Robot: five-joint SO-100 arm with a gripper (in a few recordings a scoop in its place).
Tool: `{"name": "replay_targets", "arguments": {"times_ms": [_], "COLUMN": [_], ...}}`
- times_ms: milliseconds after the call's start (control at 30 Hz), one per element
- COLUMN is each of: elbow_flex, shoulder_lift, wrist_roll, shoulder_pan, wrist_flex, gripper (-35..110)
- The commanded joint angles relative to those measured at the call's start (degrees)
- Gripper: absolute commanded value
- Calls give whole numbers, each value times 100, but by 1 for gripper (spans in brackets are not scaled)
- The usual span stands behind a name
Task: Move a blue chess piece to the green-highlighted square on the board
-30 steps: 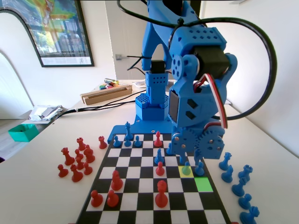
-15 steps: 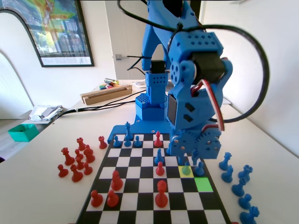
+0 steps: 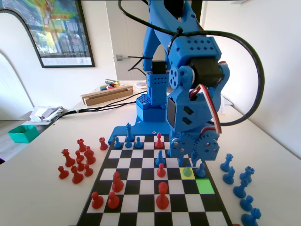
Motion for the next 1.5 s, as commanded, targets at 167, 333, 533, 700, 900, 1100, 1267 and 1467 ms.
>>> {"name": "replay_targets", "arguments": {"times_ms": [167,333,533,700,900,1100,1267,1467], "elbow_flex": [-132,-141,-167,-193,-237,-246,-255,-281], "shoulder_lift": [352,316,272,220,167,114,79,70], "wrist_roll": [-132,-167,-202,-237,-264,-299,-308,-308], "shoulder_pan": [-105,-97,-88,-53,-35,-9,-9,-9], "wrist_flex": [26,-35,-79,-123,-132,-167,-193,-220], "gripper": [12,12,12,12,12,12,12,12]}}
